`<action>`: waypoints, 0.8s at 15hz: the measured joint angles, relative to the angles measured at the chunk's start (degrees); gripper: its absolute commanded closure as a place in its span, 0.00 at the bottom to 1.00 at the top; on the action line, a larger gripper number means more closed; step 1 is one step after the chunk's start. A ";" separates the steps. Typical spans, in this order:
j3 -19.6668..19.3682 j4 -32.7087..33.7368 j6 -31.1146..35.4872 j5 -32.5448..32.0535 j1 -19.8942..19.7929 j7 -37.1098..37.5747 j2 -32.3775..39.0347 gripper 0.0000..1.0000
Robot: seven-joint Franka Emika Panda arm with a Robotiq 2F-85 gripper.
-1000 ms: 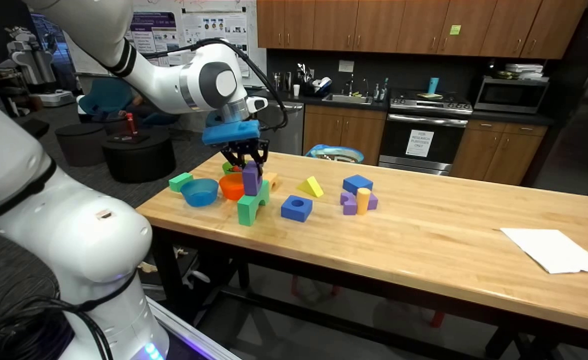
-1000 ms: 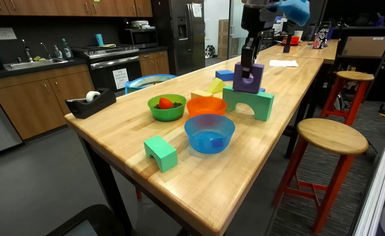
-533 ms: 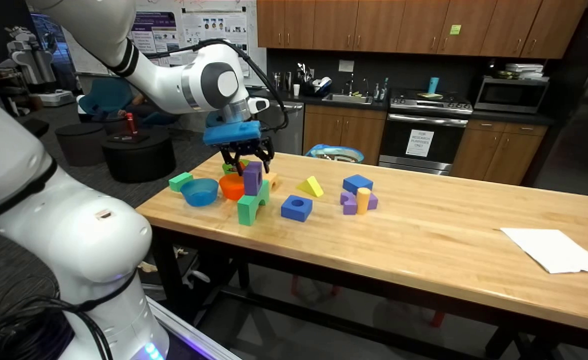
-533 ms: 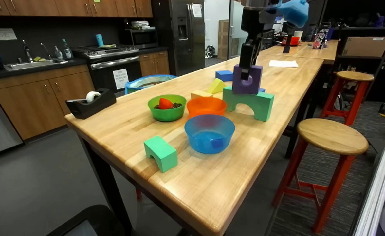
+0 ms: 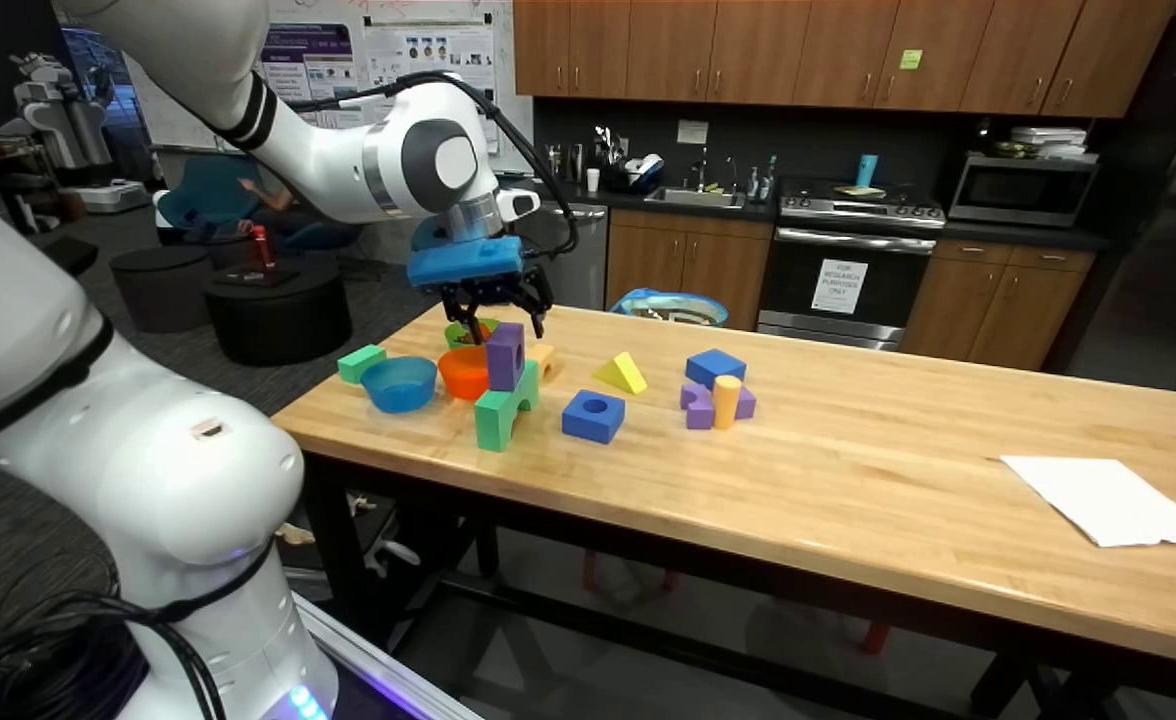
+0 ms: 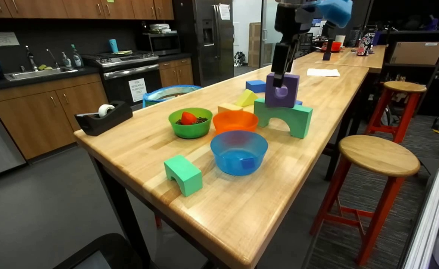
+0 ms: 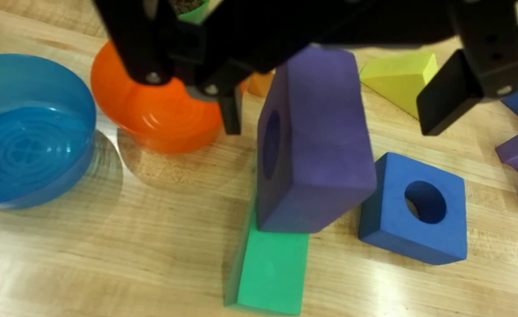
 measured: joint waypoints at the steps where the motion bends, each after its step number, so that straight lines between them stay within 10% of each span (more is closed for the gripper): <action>1: -0.06 -0.01 0.00 0.03 0.02 -0.07 -0.40 0.00; 12: -4.25 -0.40 -1.35 3.04 0.16 -5.95 -7.49 0.00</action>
